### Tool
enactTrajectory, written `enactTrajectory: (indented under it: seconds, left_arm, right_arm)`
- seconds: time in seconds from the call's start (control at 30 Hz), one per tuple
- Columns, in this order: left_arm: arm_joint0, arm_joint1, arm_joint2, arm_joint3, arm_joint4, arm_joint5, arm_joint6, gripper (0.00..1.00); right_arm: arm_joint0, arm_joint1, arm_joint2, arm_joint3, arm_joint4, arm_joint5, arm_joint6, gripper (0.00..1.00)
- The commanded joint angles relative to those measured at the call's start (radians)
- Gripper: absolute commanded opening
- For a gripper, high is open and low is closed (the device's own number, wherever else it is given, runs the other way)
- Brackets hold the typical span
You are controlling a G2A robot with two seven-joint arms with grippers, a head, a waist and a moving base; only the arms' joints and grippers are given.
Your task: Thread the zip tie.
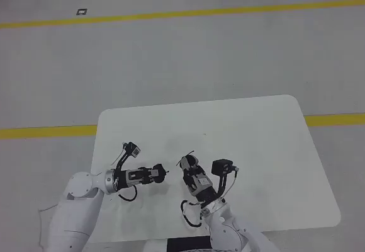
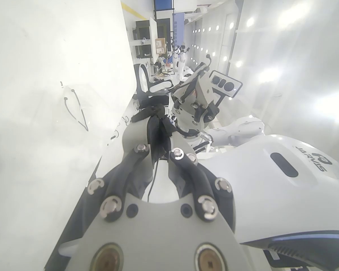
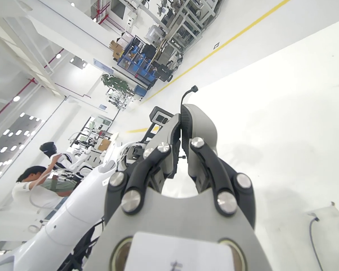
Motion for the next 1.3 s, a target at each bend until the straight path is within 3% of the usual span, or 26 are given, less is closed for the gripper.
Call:
enactTrajectory:
  seconds: [0.0, 0.67, 1.27]
  left_arm:
    - [0.000, 0.000, 0.000, 0.000, 0.000, 0.000, 0.000, 0.00]
    - [0.000, 0.000, 0.000, 0.000, 0.000, 0.000, 0.000, 0.00]
    - [0.000, 0.000, 0.000, 0.000, 0.000, 0.000, 0.000, 0.00]
  right_arm:
    - [0.000, 0.000, 0.000, 0.001, -0.002, -0.001, 0.000, 0.00]
    - [0.049, -0.004, -0.036, 0.059, 0.068, -0.021, -0.013, 0.00]
    - [0.057, 0.024, -0.060, 0.040, 0.099, -0.025, -0.018, 0.00]
